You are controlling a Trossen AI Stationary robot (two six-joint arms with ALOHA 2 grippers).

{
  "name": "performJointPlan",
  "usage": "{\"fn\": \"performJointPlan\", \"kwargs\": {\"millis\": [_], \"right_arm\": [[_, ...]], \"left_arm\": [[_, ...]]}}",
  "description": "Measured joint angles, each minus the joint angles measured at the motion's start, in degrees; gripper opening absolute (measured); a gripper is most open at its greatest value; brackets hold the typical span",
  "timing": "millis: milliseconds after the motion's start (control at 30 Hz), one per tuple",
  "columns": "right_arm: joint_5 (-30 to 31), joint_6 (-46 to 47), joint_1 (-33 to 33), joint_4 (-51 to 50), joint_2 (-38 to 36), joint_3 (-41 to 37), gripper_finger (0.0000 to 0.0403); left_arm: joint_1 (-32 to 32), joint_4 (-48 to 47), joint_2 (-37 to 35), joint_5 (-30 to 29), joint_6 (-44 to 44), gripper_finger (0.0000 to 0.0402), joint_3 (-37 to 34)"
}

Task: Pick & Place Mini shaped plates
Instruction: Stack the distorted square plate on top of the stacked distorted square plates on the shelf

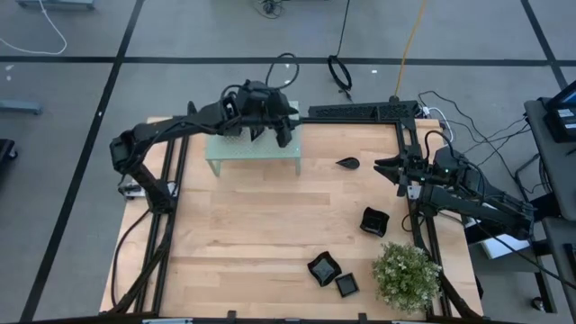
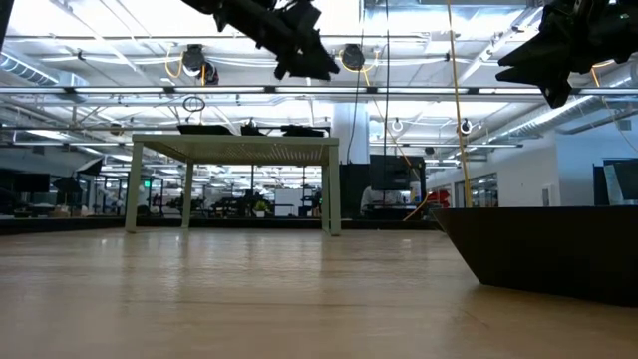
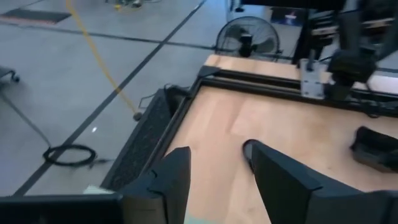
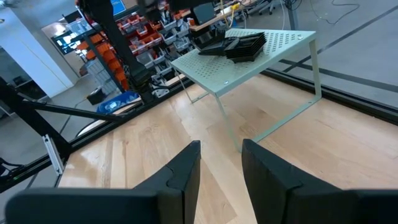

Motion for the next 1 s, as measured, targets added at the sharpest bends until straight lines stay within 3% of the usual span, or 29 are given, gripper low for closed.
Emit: {"fn": "performJointPlan", "kwargs": {"millis": [633, 1000], "right_arm": [[0.28, -0.19, 0.02, 0.93, 0.03, 0.00, 0.0105], [12.31, 1.85, 0.00, 27.58, 2.95, 0.00, 0.0105]], "left_arm": [[-7.19, -0.34, -0.46, 0.07, -2.29, 0.0152, 0.00], [-9.03, 4.68, -0.43, -0.13, -12.48, 0.0154, 0.00]]}}
